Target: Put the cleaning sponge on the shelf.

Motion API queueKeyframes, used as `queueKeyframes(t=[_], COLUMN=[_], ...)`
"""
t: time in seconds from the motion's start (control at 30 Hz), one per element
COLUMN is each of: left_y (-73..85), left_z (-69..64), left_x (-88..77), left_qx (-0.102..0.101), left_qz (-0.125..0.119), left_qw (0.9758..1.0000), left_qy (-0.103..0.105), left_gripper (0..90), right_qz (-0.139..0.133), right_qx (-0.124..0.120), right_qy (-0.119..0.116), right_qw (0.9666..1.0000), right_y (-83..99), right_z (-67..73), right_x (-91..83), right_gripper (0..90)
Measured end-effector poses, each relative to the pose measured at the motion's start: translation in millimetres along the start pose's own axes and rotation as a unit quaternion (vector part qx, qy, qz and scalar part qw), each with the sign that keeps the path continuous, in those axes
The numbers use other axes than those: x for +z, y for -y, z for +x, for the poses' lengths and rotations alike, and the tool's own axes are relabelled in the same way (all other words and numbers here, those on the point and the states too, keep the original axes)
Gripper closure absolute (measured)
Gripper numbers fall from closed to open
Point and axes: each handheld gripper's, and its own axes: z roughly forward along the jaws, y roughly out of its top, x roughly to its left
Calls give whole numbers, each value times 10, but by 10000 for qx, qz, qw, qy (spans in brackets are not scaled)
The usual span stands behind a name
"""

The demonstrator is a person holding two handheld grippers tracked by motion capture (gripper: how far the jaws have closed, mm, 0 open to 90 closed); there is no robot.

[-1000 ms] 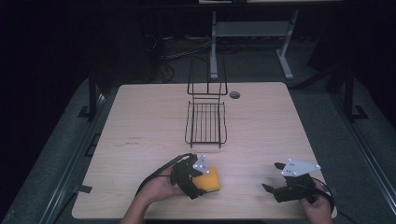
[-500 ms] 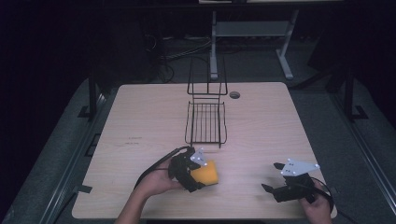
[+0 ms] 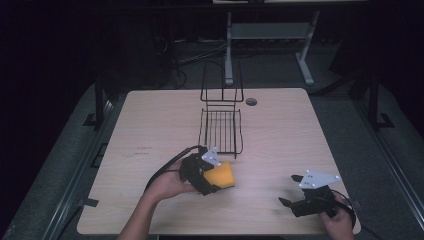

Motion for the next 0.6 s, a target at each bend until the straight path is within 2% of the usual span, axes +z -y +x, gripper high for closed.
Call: queueKeyframes(t=[0.43, 0.6], left_y=[-74, -47], left_z=[159, 218], left_x=[5, -1], left_qx=[-33, -144], left_qz=[-4, -54], left_qw=[10000, 9999], left_qy=[3, 59], left_gripper=[216, 217], right_qz=[-19, 3], right_qx=[-11, -34], right_qy=[-14, -39], right_qw=[10000, 10000], right_y=[-16, -29], right_z=[4, 24], right_x=[2, 20], right_gripper=[138, 138])
